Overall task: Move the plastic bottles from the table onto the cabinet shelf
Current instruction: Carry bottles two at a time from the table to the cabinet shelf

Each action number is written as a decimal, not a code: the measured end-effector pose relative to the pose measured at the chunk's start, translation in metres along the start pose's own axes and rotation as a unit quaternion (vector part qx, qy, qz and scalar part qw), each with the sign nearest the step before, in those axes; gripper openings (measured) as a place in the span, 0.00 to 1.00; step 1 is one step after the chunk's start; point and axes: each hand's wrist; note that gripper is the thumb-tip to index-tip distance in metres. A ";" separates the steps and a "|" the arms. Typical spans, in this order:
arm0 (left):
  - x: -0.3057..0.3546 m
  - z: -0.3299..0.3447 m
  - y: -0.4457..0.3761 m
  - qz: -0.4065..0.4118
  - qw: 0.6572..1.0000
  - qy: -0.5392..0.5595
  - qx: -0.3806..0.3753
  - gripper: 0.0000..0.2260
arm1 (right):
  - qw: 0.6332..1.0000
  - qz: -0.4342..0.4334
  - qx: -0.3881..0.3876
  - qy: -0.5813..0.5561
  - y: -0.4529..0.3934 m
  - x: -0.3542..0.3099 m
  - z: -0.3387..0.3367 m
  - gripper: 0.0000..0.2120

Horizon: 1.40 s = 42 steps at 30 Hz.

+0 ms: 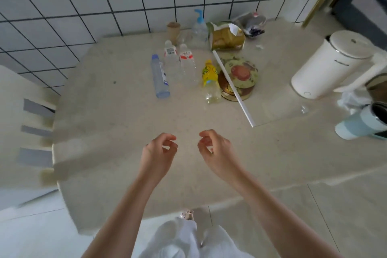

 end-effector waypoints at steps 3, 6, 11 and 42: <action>0.017 -0.009 -0.039 -0.003 1.000 -0.008 -0.003 0.07 | 1.000 -0.001 -0.003 -0.001 -0.036 -0.005 -0.002 0.13; 0.028 -0.014 -0.070 -0.004 1.000 -0.015 -0.002 0.07 | 1.000 -0.002 0.004 -0.004 -0.067 -0.008 -0.004 0.14; 0.055 -0.014 -0.130 -0.023 0.999 -0.016 0.019 0.08 | 1.000 0.003 -0.002 0.004 -0.136 -0.007 -0.011 0.14; 0.062 0.033 -0.331 -0.174 0.969 -0.137 0.105 0.44 | 0.958 0.098 -0.145 0.226 -0.443 -0.001 0.102 0.33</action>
Point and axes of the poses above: each hand's wrist, its own y-axis away from the middle knuckle, its own z-axis out of the palm, x = y × z, and after that the axes turned 9 degrees about -z, right-handed
